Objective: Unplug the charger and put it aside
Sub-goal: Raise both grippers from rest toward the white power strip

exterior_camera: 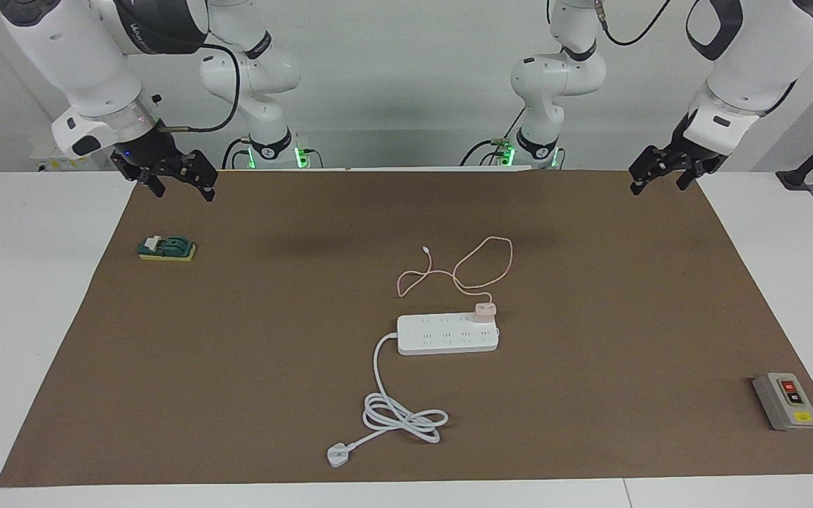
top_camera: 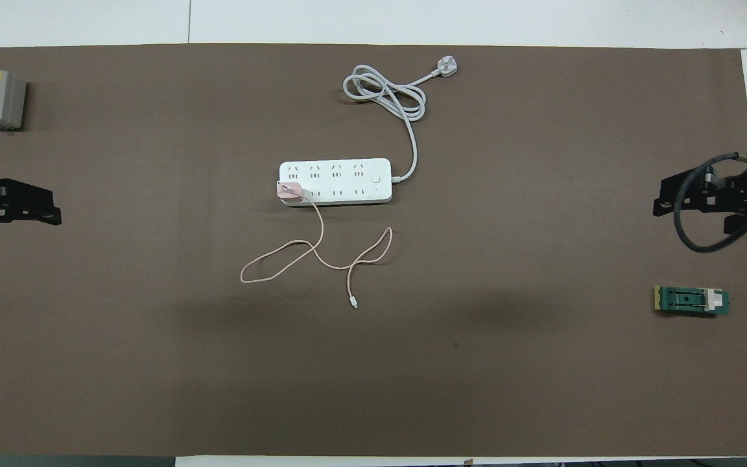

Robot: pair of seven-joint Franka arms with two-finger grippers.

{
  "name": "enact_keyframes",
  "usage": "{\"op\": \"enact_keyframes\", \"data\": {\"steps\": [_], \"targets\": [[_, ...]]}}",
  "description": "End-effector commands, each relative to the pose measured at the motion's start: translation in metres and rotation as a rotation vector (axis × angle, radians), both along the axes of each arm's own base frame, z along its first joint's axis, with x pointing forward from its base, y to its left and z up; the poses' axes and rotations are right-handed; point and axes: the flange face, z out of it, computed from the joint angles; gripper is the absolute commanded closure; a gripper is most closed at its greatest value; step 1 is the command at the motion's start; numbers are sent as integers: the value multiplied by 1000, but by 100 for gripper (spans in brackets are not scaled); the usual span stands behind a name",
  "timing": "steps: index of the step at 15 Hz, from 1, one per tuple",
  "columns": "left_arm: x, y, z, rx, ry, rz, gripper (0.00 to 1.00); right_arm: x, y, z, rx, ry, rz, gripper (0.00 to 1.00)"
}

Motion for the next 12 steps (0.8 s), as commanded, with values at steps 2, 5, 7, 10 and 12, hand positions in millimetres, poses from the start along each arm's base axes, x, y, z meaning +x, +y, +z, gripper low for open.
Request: {"op": "enact_keyframes", "data": {"steps": [2, 5, 7, 10, 12], "targets": [[-3, -40, -6, -26, -101, 317, 0, 1, 46, -24, 103, 50, -357, 0], [-1, -77, -10, -47, -106, 571, 0, 18, 63, -60, 162, 127, -624, 0], [0, -102, -16, -70, -105, 819, 0, 26, 95, -78, 179, 164, -713, 0], [7, -139, -45, -46, -53, 1119, 0, 30, 139, -97, 194, 242, -877, 0], [17, -156, -65, -8, -40, 1278, 0, 36, 158, -105, 236, 250, -932, 0]]}}
